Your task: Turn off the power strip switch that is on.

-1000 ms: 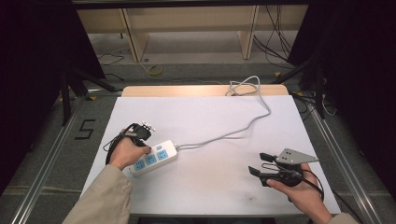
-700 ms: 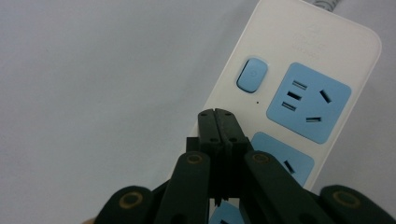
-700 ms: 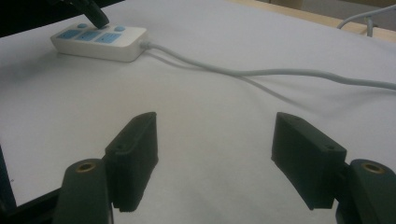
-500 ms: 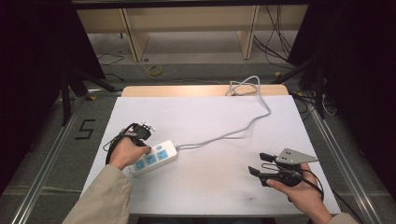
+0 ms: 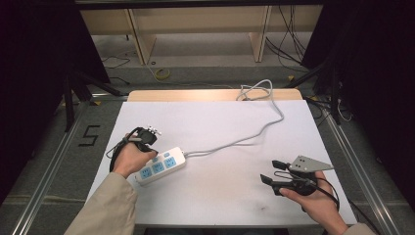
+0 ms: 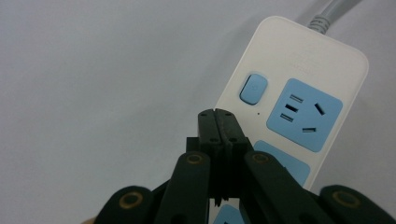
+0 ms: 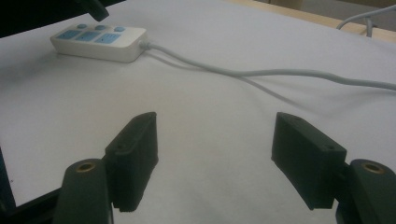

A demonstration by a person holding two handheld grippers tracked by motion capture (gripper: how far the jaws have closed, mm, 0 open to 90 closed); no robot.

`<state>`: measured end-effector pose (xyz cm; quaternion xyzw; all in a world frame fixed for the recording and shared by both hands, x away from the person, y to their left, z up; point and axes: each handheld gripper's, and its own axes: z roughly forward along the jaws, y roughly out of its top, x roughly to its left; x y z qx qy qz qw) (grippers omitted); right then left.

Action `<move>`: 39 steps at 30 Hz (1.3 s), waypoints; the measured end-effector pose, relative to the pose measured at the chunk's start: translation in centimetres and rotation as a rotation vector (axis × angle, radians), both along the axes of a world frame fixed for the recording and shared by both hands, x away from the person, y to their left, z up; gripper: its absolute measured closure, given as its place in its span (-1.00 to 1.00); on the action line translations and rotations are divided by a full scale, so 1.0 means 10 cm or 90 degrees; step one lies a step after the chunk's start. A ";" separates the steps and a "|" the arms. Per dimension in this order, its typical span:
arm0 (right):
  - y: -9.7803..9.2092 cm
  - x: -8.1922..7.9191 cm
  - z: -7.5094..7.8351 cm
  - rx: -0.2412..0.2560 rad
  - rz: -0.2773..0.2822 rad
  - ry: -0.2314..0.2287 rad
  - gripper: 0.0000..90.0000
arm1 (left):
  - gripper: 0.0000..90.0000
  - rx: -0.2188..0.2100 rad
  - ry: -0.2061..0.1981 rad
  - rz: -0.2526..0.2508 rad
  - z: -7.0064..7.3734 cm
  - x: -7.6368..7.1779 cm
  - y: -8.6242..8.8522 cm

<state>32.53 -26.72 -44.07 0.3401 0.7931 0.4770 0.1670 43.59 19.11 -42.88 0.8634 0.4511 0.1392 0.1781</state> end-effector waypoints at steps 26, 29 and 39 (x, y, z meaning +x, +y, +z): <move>0.00 0.00 0.00 0.001 -0.001 0.000 -0.29 | 0.80 -0.100 -0.130 0.005 0.17 -0.04 0.04; 0.00 0.00 0.00 0.001 -0.001 0.001 -0.29 | 0.73 -0.112 -0.143 0.008 0.18 -0.04 0.05; 0.00 0.00 0.00 0.001 -0.001 0.000 -0.29 | 0.16 -0.183 -0.205 -0.015 0.20 -0.05 0.09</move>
